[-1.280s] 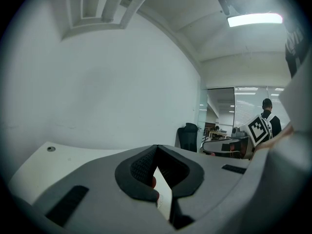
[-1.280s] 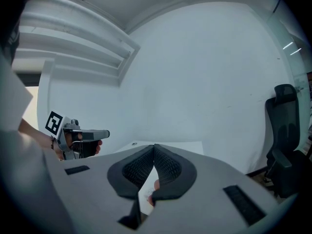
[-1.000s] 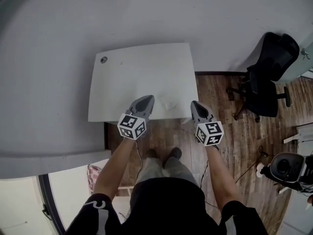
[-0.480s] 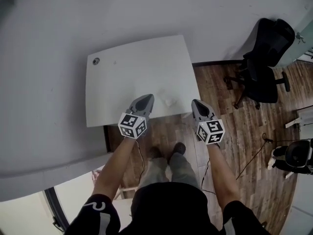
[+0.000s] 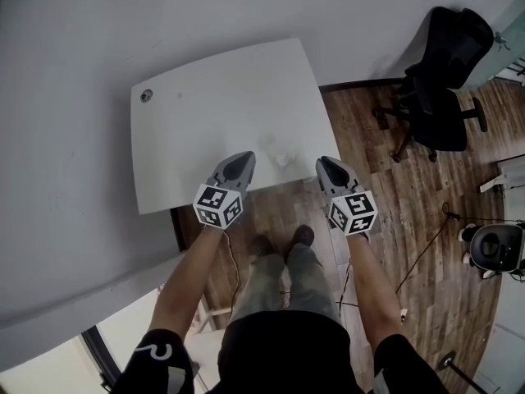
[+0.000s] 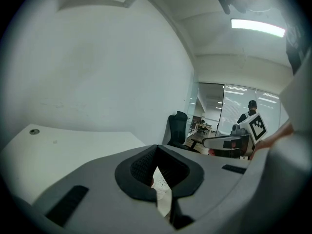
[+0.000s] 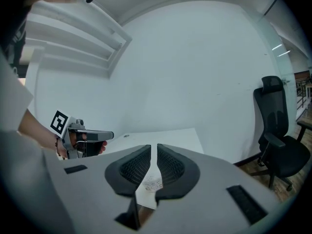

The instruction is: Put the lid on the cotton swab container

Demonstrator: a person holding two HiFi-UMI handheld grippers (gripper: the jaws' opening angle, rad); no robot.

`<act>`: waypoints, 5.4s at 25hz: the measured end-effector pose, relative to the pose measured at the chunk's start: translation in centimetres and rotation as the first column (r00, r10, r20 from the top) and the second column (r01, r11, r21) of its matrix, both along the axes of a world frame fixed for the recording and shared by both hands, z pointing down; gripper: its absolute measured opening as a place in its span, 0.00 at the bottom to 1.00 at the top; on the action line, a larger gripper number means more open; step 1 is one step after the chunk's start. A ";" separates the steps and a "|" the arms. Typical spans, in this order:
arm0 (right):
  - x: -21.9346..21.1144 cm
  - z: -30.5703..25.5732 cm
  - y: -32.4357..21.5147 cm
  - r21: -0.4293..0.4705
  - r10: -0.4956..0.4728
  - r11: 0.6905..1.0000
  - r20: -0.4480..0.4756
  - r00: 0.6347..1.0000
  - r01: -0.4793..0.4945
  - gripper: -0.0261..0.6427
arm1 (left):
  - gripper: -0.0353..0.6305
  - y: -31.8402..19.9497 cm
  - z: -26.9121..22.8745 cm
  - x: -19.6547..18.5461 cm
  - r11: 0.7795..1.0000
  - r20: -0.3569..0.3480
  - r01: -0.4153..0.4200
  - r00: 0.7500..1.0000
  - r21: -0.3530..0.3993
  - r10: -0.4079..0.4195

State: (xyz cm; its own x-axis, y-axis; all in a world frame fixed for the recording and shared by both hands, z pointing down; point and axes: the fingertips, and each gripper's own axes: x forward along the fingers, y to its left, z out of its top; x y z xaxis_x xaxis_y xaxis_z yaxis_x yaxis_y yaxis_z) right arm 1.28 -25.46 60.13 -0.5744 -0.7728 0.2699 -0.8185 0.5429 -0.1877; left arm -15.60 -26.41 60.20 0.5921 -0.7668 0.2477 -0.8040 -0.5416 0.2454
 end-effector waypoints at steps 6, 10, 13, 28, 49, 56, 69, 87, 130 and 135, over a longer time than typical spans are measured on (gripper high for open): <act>-1.3 2.9 0.2 -0.028 -0.040 0.999 -0.010 0.999 0.040 0.31 | 0.08 -0.9 2.0 0.2 0.999 -0.011 -0.025 1.000 -0.024 0.024; -2.4 5.5 0.2 -0.055 -0.059 0.997 -0.025 0.998 0.057 0.40 | 0.08 -1.5 3.5 0.1 0.998 -0.021 -0.045 0.999 -0.046 0.044; -3.2 7.3 -0.2 -0.067 -0.065 0.996 -0.045 0.997 0.062 0.48 | 0.08 -2.4 4.6 0.1 0.997 -0.026 -0.056 0.998 -0.061 0.054; -6.2 15.0 -1.8 -0.098 -0.096 0.991 -0.084 0.992 0.087 0.58 | 0.08 -4.7 10.2 1.5 0.984 -0.042 -0.120 0.992 -0.133 0.116; -7.7 18.1 -3.0 -0.098 -0.117 0.989 -0.100 0.988 0.107 0.57 | 0.08 -5.5 12.2 3.8 0.967 -0.031 -0.215 0.977 -0.134 0.213; -7.5 18.0 -3.1 -0.101 -0.117 0.989 -0.098 0.988 0.107 0.54 | 0.08 -4.6 11.0 5.6 0.951 -0.025 -0.289 0.957 -0.108 0.288; -7.2 17.8 -2.8 -0.107 -0.123 0.988 -0.092 0.988 0.113 0.50 | 0.08 -2.9 11.1 8.3 0.928 -0.040 -0.352 0.936 -0.123 0.350; -7.2 17.9 -2.7 -0.098 -0.136 0.987 -0.088 0.987 0.127 0.49 | 0.08 -1.8 12.6 9.4 0.914 -0.018 -0.370 0.928 -0.169 0.372; -3.3 -0.4 -4.3 0.036 -0.111 0.993 -0.069 0.991 0.114 0.38 | 0.08 -3.8 -3.0 3.8 0.989 -0.099 -0.139 0.986 -0.041 0.135; -2.0 -5.4 -4.9 0.106 -0.072 0.991 -0.076 0.995 0.080 0.30 | 0.08 -4.0 -7.8 2.5 0.996 -0.089 -0.080 0.993 0.027 0.082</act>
